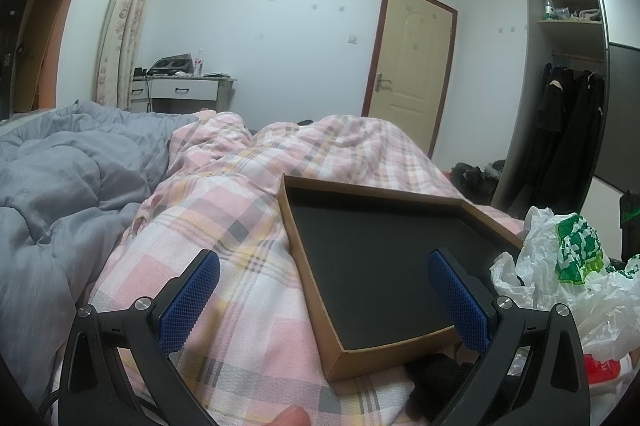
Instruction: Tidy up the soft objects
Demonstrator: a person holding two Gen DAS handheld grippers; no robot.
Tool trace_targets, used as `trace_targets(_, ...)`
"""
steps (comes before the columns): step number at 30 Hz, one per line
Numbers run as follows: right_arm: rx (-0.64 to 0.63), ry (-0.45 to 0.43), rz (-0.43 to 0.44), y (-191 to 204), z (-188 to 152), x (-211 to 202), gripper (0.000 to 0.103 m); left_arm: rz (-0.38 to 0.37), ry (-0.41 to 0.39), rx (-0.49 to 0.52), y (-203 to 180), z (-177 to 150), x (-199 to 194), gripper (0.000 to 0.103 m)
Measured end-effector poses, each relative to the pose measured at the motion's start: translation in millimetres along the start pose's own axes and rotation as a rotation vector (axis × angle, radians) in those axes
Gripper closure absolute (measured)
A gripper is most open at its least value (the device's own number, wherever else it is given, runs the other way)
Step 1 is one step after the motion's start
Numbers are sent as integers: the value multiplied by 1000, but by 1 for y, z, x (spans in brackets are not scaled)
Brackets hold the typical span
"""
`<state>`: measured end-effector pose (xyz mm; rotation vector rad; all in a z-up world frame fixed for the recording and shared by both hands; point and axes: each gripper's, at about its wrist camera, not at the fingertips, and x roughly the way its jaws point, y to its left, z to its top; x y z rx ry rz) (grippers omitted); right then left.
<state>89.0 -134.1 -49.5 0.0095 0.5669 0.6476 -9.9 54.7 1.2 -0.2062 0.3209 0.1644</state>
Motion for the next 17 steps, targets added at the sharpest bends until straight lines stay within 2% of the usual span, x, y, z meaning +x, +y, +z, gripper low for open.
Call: trace_targets(17, -1, 0, 0, 0, 0, 0, 33, 11, 10, 3, 0, -1, 2, 0)
